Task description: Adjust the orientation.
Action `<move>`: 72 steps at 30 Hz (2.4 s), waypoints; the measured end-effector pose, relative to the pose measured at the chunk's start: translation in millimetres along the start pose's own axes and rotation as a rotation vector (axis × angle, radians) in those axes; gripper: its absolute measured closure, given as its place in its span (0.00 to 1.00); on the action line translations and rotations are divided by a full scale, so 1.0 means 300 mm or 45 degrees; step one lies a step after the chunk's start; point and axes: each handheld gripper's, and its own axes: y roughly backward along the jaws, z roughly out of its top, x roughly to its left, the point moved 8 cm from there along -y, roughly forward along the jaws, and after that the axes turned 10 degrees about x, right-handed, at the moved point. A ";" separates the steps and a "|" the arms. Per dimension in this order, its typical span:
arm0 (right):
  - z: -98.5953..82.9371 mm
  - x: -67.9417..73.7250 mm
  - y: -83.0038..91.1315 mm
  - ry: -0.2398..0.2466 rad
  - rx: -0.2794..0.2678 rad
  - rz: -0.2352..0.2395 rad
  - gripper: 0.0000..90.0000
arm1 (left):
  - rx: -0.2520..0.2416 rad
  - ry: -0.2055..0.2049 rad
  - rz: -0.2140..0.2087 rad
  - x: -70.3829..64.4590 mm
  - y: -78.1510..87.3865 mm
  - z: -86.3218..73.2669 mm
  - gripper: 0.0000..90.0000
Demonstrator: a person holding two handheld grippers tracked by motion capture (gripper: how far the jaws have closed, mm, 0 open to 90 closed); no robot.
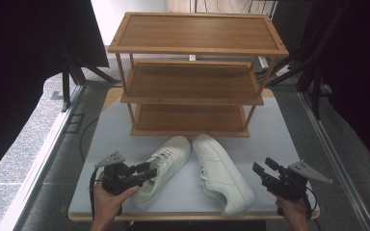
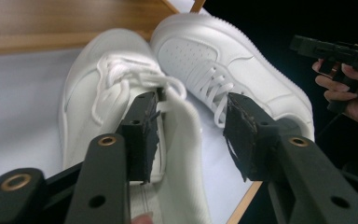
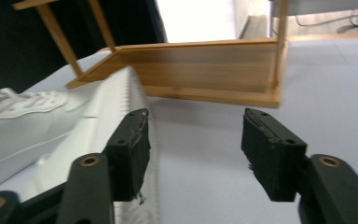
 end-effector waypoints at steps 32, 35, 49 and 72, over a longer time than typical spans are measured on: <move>-0.153 0.339 -0.085 0.421 0.386 0.280 1.00 | 0.000 0.037 -0.054 -0.003 -0.017 0.025 0.54; -0.128 0.294 -0.066 0.360 0.326 0.262 1.00 | -0.006 0.047 -0.070 -0.008 -0.014 0.027 0.54; -0.102 -0.045 -0.024 -0.082 0.143 0.088 0.91 | 0.023 0.059 -0.073 -0.006 -0.038 0.015 0.53; -0.123 0.083 -0.011 0.201 0.354 0.042 1.00 | 0.035 0.095 -0.064 0.014 -0.029 0.009 0.51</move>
